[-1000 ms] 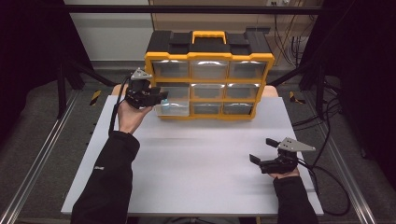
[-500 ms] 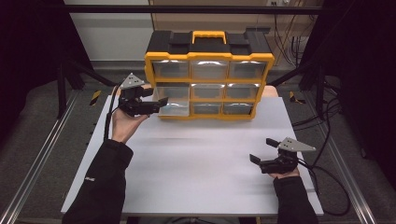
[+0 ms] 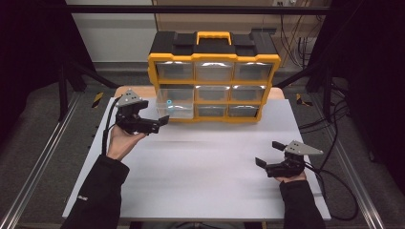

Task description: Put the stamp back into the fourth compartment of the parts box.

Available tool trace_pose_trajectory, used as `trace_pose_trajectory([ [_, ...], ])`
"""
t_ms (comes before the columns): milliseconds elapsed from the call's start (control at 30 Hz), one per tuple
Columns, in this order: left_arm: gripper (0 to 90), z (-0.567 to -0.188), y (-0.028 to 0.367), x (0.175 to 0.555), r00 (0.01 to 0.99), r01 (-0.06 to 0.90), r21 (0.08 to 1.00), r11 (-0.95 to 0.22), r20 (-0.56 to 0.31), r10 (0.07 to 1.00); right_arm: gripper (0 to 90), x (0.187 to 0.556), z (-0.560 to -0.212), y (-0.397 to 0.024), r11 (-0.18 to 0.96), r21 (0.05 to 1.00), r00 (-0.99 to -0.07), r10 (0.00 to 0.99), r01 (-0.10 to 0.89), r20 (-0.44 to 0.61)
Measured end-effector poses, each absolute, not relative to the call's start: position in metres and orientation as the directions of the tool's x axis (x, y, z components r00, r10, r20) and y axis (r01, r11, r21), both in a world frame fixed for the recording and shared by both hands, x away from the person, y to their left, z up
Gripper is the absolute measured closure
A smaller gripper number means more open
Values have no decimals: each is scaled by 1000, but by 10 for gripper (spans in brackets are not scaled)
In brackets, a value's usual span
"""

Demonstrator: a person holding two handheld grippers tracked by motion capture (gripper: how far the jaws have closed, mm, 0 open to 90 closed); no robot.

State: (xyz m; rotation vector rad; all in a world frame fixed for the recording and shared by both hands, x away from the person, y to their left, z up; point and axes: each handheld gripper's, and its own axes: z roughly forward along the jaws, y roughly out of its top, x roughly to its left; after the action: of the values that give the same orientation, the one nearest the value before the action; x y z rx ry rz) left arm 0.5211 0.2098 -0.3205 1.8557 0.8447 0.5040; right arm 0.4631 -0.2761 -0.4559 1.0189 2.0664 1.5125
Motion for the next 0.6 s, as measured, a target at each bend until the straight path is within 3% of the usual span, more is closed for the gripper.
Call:
trace_pose_trajectory([
  [600, 7, -363, 228, 489, 701, 303, 927, -219, -62, 710, 2, 464, -457, -275, 158, 930, -665, 739, 332, 112],
])
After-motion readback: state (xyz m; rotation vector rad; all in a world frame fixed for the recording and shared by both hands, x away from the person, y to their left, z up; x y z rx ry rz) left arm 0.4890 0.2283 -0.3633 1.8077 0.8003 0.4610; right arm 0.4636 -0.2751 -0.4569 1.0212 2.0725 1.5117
